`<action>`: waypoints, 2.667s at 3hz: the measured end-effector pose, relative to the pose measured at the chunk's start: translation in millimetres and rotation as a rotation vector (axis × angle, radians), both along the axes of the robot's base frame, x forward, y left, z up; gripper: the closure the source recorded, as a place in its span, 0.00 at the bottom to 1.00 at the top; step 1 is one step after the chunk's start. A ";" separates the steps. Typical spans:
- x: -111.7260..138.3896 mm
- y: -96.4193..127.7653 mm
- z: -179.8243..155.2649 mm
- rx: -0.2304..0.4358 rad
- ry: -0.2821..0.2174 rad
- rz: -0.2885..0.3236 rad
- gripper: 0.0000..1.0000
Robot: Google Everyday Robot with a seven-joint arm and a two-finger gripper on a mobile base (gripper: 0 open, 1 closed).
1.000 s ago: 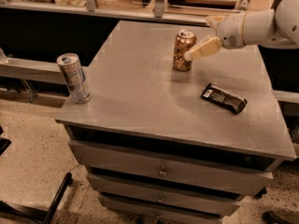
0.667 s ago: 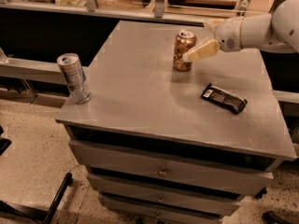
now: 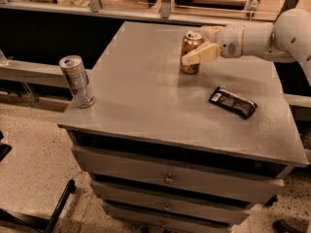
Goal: Knock orange can over
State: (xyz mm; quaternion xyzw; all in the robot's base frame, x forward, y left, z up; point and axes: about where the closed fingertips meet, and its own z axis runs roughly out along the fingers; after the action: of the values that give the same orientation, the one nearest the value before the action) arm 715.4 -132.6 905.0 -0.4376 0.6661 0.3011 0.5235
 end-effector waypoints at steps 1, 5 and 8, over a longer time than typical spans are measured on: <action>0.1 3.9 -0.9 0.004 0.003 0.007 0.16; 1.3 35.9 23.5 -0.107 -0.018 0.070 1.00; -4.1 103.3 -1.9 -0.730 0.009 0.236 1.00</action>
Offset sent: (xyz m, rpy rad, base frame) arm 0.0000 0.0037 -0.0008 0.0042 0.0032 0.0070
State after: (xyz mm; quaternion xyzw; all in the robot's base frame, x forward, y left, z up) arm 711.2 -29.3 903.1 -0.6675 0.6770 0.1040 0.2921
